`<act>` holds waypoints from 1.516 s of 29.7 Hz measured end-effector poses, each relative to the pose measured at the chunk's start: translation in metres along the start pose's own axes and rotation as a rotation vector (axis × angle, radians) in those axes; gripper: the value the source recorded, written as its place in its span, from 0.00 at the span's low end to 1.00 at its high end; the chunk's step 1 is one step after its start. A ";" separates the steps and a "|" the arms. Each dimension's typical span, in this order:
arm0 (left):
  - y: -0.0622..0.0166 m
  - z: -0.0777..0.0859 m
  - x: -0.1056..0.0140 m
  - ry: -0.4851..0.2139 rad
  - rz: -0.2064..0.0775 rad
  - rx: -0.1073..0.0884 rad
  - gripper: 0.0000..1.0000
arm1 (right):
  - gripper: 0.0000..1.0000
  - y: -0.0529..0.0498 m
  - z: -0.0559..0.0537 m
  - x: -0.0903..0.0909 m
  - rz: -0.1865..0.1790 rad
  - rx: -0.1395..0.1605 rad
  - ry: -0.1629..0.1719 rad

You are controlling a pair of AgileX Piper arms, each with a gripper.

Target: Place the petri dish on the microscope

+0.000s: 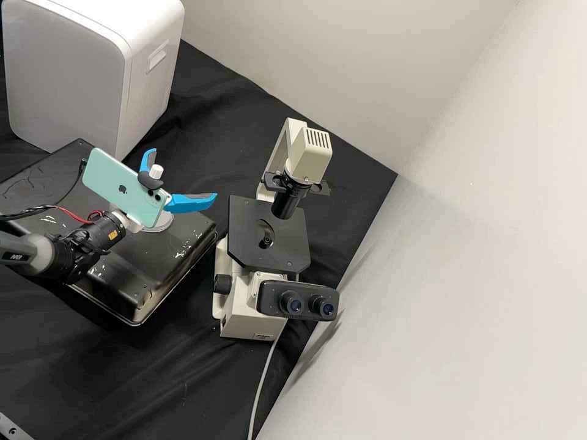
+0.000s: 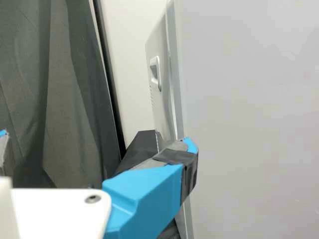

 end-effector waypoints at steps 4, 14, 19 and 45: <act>0.0000 0.000 0.000 0.000 0.000 0.000 1.00 | 1.00 0.000 0.000 0.000 0.000 0.000 0.000; -0.0026 0.000 -0.002 0.002 -0.010 0.000 1.00 | 1.00 0.000 0.000 0.000 0.000 0.000 0.000; -0.0081 0.002 -0.019 -0.006 -0.039 -0.001 1.00 | 1.00 0.000 0.000 0.000 0.000 0.000 0.000; -0.0612 0.091 -0.154 -0.493 -0.168 0.117 1.00 | 1.00 0.000 0.000 0.000 -0.001 0.000 -0.002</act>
